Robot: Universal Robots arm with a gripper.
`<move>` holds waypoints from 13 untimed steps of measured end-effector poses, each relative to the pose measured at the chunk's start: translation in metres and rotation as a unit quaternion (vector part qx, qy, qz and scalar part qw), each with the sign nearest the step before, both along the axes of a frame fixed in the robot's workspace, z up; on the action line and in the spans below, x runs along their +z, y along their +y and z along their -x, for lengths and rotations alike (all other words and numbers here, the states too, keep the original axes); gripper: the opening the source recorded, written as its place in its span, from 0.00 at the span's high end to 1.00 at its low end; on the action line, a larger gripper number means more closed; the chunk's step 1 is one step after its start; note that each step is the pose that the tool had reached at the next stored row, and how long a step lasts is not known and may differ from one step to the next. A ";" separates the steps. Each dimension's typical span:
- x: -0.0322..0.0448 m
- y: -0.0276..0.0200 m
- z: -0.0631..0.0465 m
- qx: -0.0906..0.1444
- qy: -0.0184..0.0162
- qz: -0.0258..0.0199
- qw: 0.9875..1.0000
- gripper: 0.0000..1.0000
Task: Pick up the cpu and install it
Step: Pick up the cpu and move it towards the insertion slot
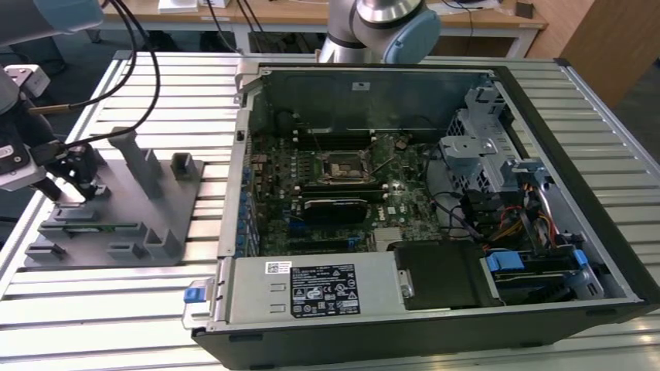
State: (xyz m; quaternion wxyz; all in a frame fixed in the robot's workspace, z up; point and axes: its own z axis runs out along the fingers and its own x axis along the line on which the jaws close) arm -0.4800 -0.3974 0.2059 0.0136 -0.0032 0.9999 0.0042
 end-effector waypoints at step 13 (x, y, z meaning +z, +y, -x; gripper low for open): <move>0.0060 0.0000 0.000 0.000 0.000 0.000 1.000 0.47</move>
